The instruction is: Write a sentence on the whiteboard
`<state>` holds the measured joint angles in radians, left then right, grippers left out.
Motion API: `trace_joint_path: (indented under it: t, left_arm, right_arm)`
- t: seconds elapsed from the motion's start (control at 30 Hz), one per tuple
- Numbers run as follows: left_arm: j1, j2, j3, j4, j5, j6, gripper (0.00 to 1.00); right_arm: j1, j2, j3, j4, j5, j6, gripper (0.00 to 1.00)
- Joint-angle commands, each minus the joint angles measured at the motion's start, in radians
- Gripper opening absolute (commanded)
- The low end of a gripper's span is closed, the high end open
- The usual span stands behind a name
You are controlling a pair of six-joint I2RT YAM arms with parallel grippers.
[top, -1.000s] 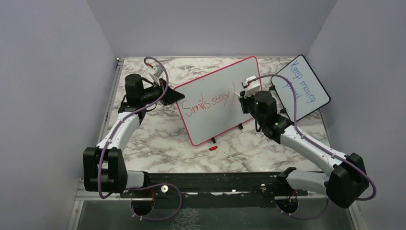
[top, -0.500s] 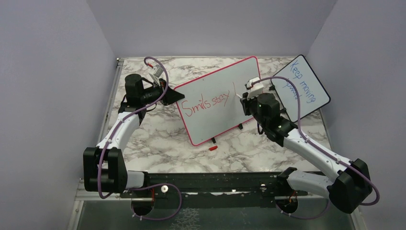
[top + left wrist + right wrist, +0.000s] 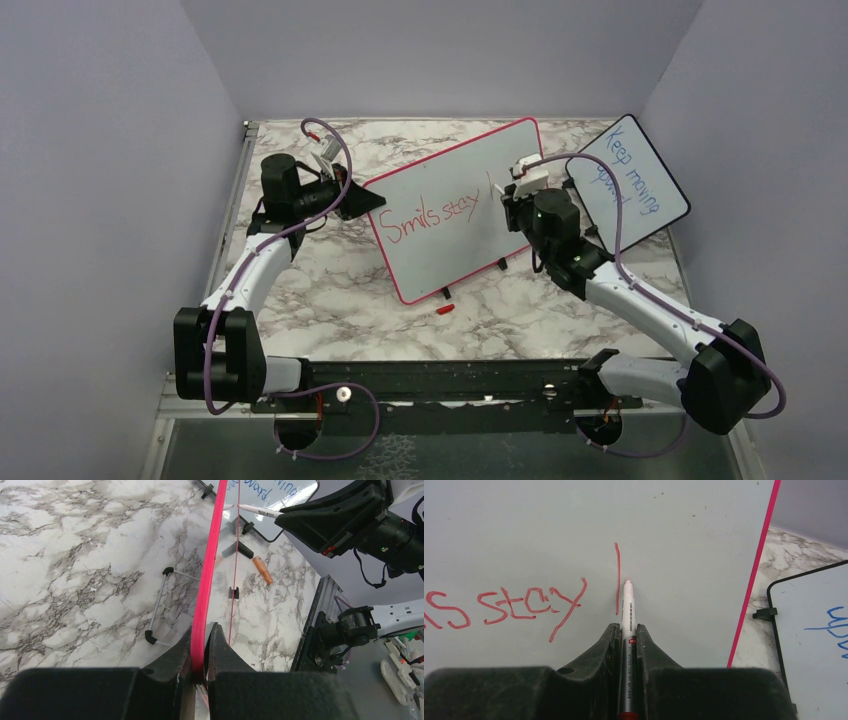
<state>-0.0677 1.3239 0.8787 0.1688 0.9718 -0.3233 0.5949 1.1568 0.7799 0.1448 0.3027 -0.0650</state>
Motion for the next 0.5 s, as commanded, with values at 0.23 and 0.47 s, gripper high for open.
trace_joint_path:
  t: [0.23, 0.47]
  left_arm:
    - [-0.017, 0.032, -0.012, -0.094, -0.145, 0.148, 0.00]
    - [-0.017, 0.032, -0.012, -0.095, -0.144, 0.148, 0.00]
  right_arm:
    - [-0.009, 0.042, 0.039, 0.082, 0.038, -0.020, 0.01]
    - [-0.009, 0.043, 0.038, 0.014, -0.040, 0.013, 0.01]
